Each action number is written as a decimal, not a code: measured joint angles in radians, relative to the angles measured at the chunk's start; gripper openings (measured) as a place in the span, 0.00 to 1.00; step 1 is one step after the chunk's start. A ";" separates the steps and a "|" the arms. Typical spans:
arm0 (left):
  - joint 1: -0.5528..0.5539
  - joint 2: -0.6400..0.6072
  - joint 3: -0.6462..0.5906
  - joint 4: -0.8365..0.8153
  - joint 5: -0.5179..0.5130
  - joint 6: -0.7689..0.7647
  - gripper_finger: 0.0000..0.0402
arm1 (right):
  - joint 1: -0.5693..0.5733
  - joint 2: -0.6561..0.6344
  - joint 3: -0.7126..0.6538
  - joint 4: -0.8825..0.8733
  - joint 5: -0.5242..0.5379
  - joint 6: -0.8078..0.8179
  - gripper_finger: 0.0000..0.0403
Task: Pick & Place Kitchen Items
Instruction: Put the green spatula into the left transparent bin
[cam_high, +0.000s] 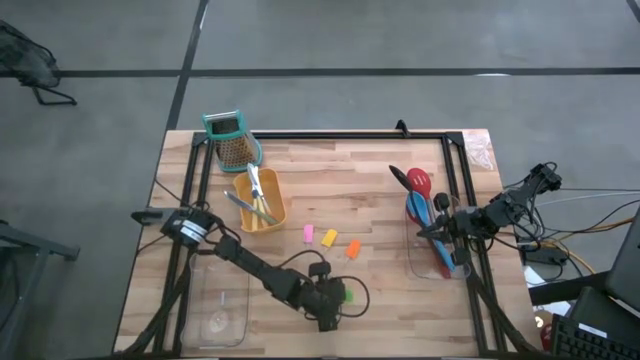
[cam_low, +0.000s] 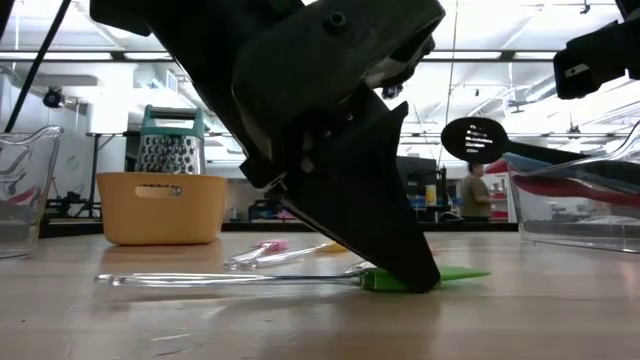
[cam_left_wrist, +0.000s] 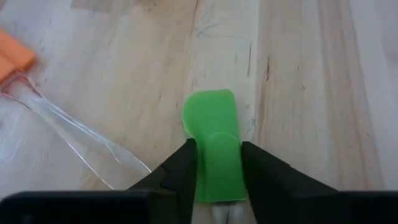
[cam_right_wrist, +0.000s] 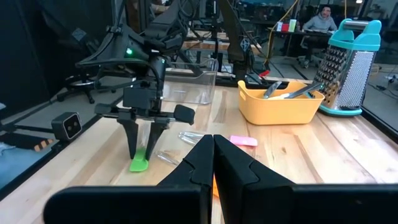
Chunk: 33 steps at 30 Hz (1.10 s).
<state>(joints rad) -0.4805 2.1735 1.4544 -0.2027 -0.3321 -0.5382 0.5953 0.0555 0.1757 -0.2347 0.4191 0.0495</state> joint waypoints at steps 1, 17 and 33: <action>0.000 0.000 0.000 0.003 -0.001 0.000 0.28 | 0.000 0.000 0.000 0.000 0.000 0.001 0.02; -0.002 -0.009 0.095 -0.107 0.022 0.123 0.04 | 0.000 0.000 0.000 0.000 0.000 0.000 0.02; -0.001 -0.020 0.102 -0.142 0.035 0.110 0.02 | 0.000 0.000 0.000 0.000 0.000 0.001 0.02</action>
<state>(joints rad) -0.4811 2.1536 1.5562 -0.3448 -0.2974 -0.4278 0.5953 0.0551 0.1757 -0.2347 0.4193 0.0509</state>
